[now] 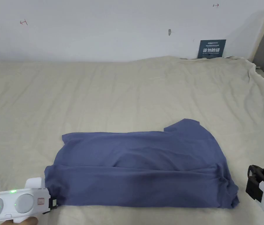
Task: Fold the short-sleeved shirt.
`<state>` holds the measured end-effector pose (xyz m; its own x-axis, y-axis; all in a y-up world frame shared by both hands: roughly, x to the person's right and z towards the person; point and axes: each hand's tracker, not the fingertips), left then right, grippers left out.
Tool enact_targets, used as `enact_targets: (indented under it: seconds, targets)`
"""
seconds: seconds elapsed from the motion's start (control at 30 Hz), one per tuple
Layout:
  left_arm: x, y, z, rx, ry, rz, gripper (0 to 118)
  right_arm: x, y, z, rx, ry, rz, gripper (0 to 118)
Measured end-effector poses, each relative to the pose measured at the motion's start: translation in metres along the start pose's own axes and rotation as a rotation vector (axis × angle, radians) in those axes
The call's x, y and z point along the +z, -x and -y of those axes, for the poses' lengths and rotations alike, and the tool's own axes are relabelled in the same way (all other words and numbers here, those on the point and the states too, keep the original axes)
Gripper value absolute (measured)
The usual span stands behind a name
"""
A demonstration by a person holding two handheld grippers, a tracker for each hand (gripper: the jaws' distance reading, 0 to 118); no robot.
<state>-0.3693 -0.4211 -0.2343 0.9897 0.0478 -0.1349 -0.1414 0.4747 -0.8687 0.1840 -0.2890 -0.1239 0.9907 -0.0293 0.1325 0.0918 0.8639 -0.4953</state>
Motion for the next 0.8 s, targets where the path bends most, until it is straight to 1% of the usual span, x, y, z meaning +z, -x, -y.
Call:
enact_targets:
  seconds: [0.1, 0.13, 0.2, 0.27, 0.3, 0.33, 0.4, 0.43, 0.47, 0.53, 0.57, 0.63, 0.73, 0.77, 0.8]
  targets:
    - [0.011, 0.000, -0.001, 0.003, -0.028, 0.011, 3, -0.020, -0.013, 0.006, -0.020, 0.057, 0.000, 2]
    - [0.016, 0.000, -0.003, 0.000, -0.040, 0.009, 3, -0.030, -0.016, 0.009, -0.037, 0.083, -0.006, 7]
    - [0.025, -0.001, -0.004, -0.010, -0.066, 0.026, 3, -0.049, -0.021, 0.016, -0.057, 0.160, -0.015, 39]
    - [0.034, -0.002, -0.006, -0.027, -0.085, 0.032, 3, -0.071, -0.028, 0.025, -0.057, 0.238, -0.022, 64]
    - [0.038, -0.003, -0.008, -0.034, -0.094, 0.035, 3, -0.082, -0.030, 0.030, -0.077, 0.271, -0.034, 70]
    - [0.042, -0.003, -0.009, -0.037, -0.105, 0.039, 3, -0.089, -0.026, 0.035, -0.091, 0.304, -0.034, 70]
    - [0.047, -0.002, -0.012, -0.033, -0.115, 0.049, 3, -0.105, -0.026, 0.045, -0.138, 0.364, -0.037, 74]
    - [0.049, -0.003, -0.013, -0.032, -0.121, 0.053, 3, -0.113, -0.026, 0.051, -0.147, 0.386, -0.039, 76]
    - [0.050, -0.003, -0.014, -0.031, -0.126, 0.054, 3, -0.122, -0.029, 0.057, -0.160, 0.404, -0.039, 75]
    - [0.050, -0.003, -0.014, -0.031, -0.127, 0.057, 3, -0.135, -0.027, 0.068, -0.129, 0.451, -0.002, 75]
    - [0.050, -0.003, -0.014, -0.031, -0.128, 0.057, 3, -0.139, -0.025, 0.071, -0.112, 0.462, 0.008, 74]
    - [0.050, -0.001, -0.014, -0.029, -0.126, 0.058, 3, -0.146, -0.025, 0.080, -0.103, 0.474, 0.014, 70]
    - [0.046, 0.001, -0.012, -0.024, -0.118, 0.059, 3, -0.145, -0.024, 0.083, -0.104, 0.478, 0.004, 44]
    - [0.045, 0.001, -0.010, -0.024, -0.116, 0.058, 3, -0.145, -0.023, 0.083, -0.100, 0.480, -0.008, 32]
    - [0.044, 0.001, -0.009, -0.023, -0.115, 0.057, 3, -0.144, -0.023, 0.082, -0.091, 0.478, -0.025, 16]
